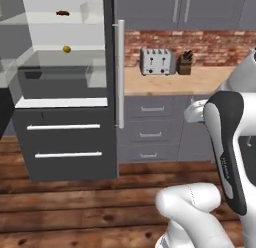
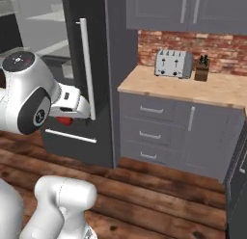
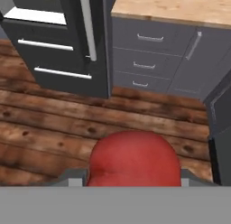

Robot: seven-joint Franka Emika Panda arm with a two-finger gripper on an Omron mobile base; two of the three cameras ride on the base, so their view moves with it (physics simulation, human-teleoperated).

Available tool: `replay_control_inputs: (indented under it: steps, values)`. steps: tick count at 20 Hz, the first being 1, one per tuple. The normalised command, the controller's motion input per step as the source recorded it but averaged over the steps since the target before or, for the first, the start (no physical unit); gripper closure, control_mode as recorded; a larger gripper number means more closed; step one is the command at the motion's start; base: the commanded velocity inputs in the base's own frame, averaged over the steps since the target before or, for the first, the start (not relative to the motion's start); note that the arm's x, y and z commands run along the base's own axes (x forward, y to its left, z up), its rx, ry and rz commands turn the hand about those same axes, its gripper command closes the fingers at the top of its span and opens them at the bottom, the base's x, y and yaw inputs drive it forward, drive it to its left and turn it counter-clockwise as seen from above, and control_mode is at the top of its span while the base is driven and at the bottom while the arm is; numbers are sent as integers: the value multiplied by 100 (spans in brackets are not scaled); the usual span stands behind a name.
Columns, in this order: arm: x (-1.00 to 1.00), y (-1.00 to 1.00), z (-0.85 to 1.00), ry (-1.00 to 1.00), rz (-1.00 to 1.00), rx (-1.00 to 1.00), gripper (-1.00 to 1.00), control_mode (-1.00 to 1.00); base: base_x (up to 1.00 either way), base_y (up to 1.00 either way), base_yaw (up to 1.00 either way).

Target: Transport the steak and bell pepper to the fridge. Place the steak on the rack containing meat and place the bell pepper on the rack containing the vegetable, ensuring meats and vegetables are on different racks.

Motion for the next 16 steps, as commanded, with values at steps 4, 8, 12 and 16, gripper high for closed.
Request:
replay_control_inputs:
  steps: [4,8,12,16]
  values:
    - [0,0,0,0,0,0,100,100,100,100,-34]
    - [0,0,0,0,0,0,100,100,86,100,-30]
    - [0,0,0,0,0,0,100,100,32,100,-15]
    - [0,0,0,0,0,0,100,100,21,100,-4]
